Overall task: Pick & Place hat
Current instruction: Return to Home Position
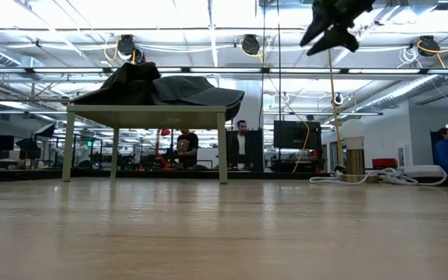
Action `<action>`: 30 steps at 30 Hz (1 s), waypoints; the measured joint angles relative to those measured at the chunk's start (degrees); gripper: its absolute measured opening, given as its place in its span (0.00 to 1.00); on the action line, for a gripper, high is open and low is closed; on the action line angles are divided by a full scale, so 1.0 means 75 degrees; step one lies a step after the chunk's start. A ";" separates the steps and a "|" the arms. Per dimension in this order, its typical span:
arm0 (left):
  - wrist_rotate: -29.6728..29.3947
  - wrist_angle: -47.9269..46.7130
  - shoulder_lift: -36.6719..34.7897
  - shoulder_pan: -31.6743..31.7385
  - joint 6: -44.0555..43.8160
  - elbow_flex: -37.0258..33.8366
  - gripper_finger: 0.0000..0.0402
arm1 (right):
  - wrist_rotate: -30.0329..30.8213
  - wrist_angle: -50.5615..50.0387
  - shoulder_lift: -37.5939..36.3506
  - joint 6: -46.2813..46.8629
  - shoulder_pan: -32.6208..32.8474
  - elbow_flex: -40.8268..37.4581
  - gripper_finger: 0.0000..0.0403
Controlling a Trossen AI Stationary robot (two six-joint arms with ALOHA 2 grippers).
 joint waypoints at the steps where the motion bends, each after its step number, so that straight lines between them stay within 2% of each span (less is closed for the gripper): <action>1: -0.0003 -0.0058 0.0000 0.0000 -0.0007 0.0000 0.35 | 0.0002 0.0064 -0.0011 -0.0036 0.0176 0.0000 0.38; 6: -0.0018 -0.0123 0.0000 0.0000 0.0166 -0.0002 0.35 | 0.0143 0.0691 -0.0048 -0.0067 0.1119 0.0000 0.38; 11: -0.0463 -0.0196 -0.0021 0.0000 0.0345 0.0000 0.35 | 0.1382 0.0888 -0.0048 -0.0418 0.2161 0.0000 0.38; 14: -0.0951 -0.0266 -0.0099 -0.0079 0.1027 -0.0003 0.35 | 0.1980 0.0956 -0.0048 -0.1171 0.2722 -0.0001 0.38; 17: -0.1310 -0.0140 -0.0227 -0.0223 0.1905 -0.0085 0.35 | 0.2083 0.1631 -0.0113 -0.1891 0.3163 -0.0266 0.38; 25: -0.1499 0.0484 -0.1180 -0.0259 0.2354 -0.1366 0.35 | 0.2083 0.4717 -0.1106 -0.2211 0.3643 -0.2696 0.38; 30: -0.1611 0.0474 -0.1782 -0.0309 0.2222 -0.2228 0.35 | 0.2191 0.5541 -0.1852 -0.2228 0.3639 -0.4282 0.38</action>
